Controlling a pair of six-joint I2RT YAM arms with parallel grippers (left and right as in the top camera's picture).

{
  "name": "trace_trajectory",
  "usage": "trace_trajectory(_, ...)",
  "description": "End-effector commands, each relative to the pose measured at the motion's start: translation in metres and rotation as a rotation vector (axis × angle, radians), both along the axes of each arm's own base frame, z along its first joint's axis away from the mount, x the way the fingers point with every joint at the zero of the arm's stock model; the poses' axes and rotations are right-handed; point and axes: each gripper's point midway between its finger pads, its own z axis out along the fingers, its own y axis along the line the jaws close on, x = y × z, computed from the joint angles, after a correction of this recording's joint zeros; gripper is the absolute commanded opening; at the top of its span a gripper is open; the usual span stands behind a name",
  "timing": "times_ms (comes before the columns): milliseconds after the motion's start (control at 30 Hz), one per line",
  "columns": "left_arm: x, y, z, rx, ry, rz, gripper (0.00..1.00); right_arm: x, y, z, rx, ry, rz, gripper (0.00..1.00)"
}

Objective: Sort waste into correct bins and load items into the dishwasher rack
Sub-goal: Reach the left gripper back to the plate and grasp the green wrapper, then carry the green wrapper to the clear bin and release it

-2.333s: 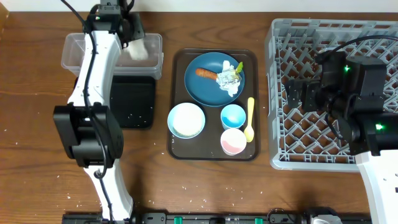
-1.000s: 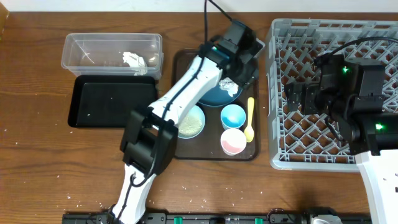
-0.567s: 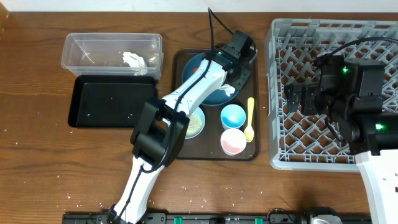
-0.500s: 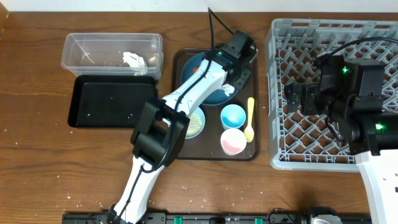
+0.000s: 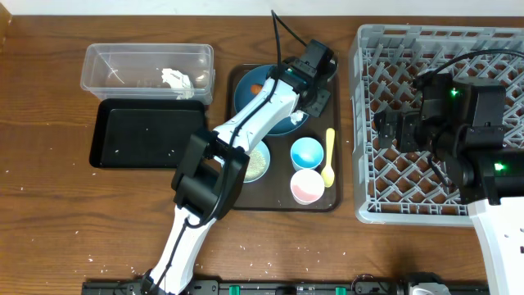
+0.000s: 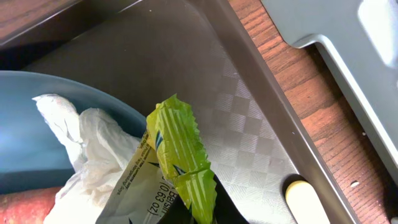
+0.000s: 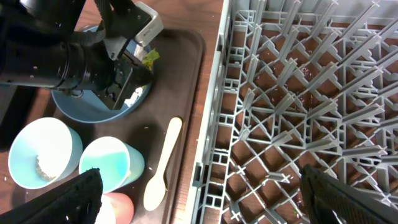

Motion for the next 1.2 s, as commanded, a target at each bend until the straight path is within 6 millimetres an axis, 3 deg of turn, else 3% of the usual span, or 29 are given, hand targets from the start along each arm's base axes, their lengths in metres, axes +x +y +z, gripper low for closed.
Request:
trace_trajectory(0, 0.0, -0.002, 0.029, -0.046, -0.026, 0.009, 0.07, 0.002, 0.001, 0.007, 0.015, -0.013, -0.002, 0.99)
trace_trajectory(233, -0.002, -0.001, 0.059, -0.074, -0.06, 0.014, 0.07, 0.002, 0.001, 0.007, 0.015, -0.014, -0.003, 0.99)
trace_trajectory(433, -0.002, 0.013, 0.06, -0.052, -0.042, 0.043, 0.06, 0.002, 0.001, 0.007, 0.015, -0.012, -0.003, 0.99)
trace_trajectory(567, 0.019, 0.054, 0.079, -0.036, -0.067, 0.175, 0.06, 0.002, 0.001, 0.007, 0.015, -0.013, -0.002, 0.99)
trace_trajectory(800, 0.072, 0.161, 0.131, 0.039, -0.252, 0.421, 0.06, 0.006, 0.001, 0.011, 0.016, -0.037, -0.002, 0.99)
trace_trajectory(1000, 0.099, 0.234, 0.131, 0.056, -0.284, 0.543, 0.06, 0.007, 0.001, 0.012, 0.017, -0.04, -0.002, 0.99)
trace_trajectory(1167, 0.113, 0.282, 0.122, 0.066, -0.289, 0.63, 0.06, 0.007, 0.001, 0.013, 0.018, -0.045, -0.002, 0.99)
